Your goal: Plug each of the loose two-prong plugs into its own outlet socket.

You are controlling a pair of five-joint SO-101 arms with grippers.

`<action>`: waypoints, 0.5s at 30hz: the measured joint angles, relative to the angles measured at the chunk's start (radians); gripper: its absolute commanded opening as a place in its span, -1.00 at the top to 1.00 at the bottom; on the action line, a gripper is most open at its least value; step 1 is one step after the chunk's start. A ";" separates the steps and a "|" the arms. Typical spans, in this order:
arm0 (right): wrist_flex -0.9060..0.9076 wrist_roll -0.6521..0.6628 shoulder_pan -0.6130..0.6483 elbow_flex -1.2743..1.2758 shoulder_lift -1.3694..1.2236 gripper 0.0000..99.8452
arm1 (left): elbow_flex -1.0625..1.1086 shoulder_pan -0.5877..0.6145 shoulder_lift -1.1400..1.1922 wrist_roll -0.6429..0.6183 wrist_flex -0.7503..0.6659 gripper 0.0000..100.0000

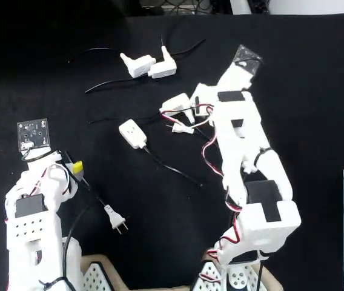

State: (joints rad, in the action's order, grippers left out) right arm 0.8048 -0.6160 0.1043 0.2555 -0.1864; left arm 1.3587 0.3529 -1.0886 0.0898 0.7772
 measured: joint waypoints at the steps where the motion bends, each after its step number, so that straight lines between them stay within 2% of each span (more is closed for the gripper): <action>1: 0.025 0.000 0.006 0.000 0.000 0.81 | 0.000 0.000 0.000 0.000 0.000 0.47; 8: 0.138 -0.006 0.115 0.000 -0.002 0.80 | 0.000 0.000 0.000 0.000 0.000 0.47; 15: 0.141 -0.114 0.158 -0.002 -0.060 0.54 | 0.000 0.000 0.000 0.000 0.000 0.47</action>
State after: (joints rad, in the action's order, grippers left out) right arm 0.9459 -0.7296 0.2624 0.2539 -0.2463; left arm 1.3587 0.3529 -1.0886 0.0898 0.7772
